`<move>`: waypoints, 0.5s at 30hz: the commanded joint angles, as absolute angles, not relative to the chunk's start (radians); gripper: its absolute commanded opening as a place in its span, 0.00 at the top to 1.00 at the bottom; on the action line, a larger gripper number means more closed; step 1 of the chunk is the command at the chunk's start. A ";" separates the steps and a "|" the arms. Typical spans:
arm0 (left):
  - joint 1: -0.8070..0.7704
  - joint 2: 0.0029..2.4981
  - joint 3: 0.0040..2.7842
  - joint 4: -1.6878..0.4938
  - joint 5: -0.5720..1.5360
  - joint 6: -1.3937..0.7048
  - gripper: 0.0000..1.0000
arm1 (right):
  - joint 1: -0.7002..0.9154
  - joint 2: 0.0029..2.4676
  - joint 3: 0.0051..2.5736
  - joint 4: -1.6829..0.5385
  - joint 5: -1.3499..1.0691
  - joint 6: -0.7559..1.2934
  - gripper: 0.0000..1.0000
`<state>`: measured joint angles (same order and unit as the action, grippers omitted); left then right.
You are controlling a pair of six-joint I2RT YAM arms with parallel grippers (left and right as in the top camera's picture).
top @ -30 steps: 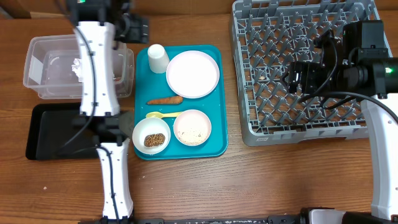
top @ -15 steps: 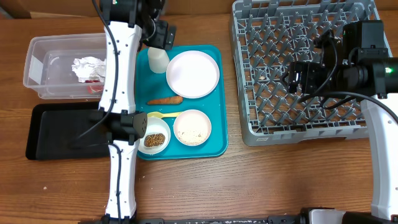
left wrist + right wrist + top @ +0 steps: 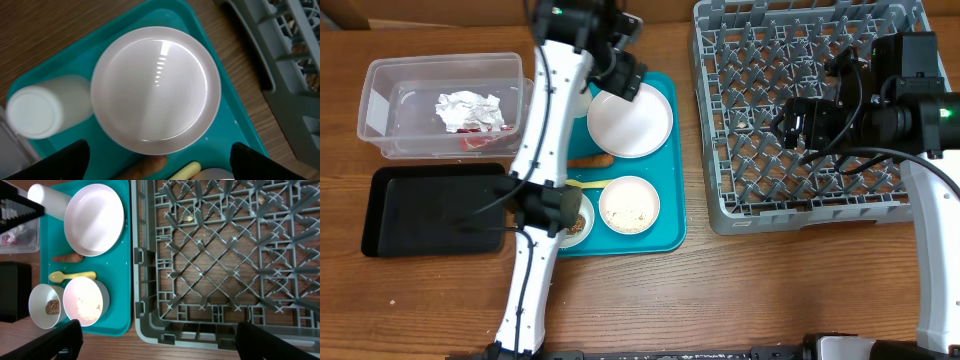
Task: Sort waste into correct bins and load items into the dishwasher
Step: 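Reach the left gripper down to the carrot and grasp it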
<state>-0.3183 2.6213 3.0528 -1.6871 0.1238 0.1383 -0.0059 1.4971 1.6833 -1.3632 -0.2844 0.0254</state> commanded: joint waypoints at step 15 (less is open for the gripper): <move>-0.432 2.723 3.037 -1.690 0.109 0.087 0.14 | -0.001 1.489 1.632 -1.341 -0.290 0.030 0.00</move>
<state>-0.4049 2.7197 3.0432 -1.6871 0.1047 0.1307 -0.0059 1.4971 1.6466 -1.3464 -0.2844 0.0261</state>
